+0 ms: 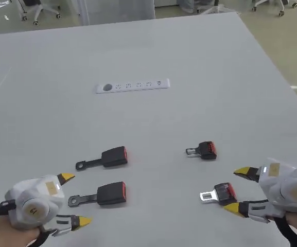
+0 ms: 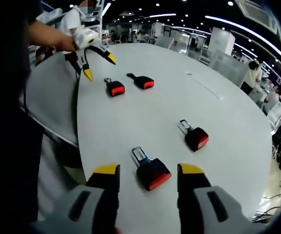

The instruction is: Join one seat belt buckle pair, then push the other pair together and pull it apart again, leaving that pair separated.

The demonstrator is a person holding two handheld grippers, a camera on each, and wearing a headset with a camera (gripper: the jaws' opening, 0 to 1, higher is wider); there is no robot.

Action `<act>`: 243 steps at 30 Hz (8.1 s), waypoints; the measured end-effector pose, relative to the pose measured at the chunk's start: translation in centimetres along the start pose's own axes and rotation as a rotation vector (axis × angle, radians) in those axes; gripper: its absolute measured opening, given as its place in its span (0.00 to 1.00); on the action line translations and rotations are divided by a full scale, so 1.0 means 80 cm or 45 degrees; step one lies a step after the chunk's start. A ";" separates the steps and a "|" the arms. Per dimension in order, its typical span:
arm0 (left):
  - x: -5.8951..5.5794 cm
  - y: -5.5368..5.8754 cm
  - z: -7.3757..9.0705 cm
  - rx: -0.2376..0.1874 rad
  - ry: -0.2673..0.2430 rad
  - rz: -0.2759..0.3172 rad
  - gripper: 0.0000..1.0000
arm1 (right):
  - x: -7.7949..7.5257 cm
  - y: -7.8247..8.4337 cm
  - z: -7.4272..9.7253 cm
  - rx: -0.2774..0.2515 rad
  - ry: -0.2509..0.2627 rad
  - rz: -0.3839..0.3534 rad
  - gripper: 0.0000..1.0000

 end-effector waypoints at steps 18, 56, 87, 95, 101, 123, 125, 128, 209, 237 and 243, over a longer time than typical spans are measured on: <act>0.002 -0.017 -0.060 0.146 0.217 -0.220 0.51 | -0.010 0.030 -0.028 0.197 -0.122 0.291 0.43; -0.007 -0.007 -0.084 0.268 0.455 -0.446 0.32 | -0.017 0.055 -0.054 0.346 -0.293 0.302 0.33; -0.006 -0.005 -0.084 0.328 0.467 -0.407 0.32 | 0.033 -0.032 -0.130 0.194 -0.295 0.285 0.33; -0.006 -0.005 -0.084 0.330 0.471 -0.413 0.32 | 0.048 -0.065 -0.160 0.138 -0.321 0.250 0.33; -0.006 -0.005 -0.085 0.337 0.475 -0.431 0.32 | 0.057 -0.082 -0.180 0.102 -0.317 0.245 0.33; -0.008 -0.006 -0.087 0.372 0.494 -0.470 0.31 | 0.078 -0.113 -0.205 0.128 -0.321 0.325 0.33; -0.008 -0.006 -0.087 0.369 0.495 -0.467 0.31 | 0.082 -0.114 -0.206 0.117 -0.334 0.323 0.33; -0.008 -0.006 -0.087 0.369 0.497 -0.466 0.31 | 0.086 -0.118 -0.210 0.104 -0.331 0.351 0.33; 0.005 -0.046 -0.066 0.285 0.428 -0.389 0.40 | 0.091 -0.158 -0.198 -0.087 -0.394 0.284 0.33; 0.111 -0.068 -0.114 0.274 0.253 -0.362 0.44 | -0.087 -0.088 -0.138 -0.035 -0.225 0.252 0.34; 0.113 -0.060 -0.127 0.300 0.262 -0.375 0.44 | -0.123 -0.063 -0.134 0.007 -0.170 0.207 0.35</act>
Point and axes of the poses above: the centre of the closed fingertips' face, and the gripper's own axes: z roughly backward along the fingers, x roughly to its left, y roughly out of its underside, the point moved 2 cm from there along z, roughly backward along the fingers, and after that the axes turned 4 degrees about -x, right-handed, at the moved point
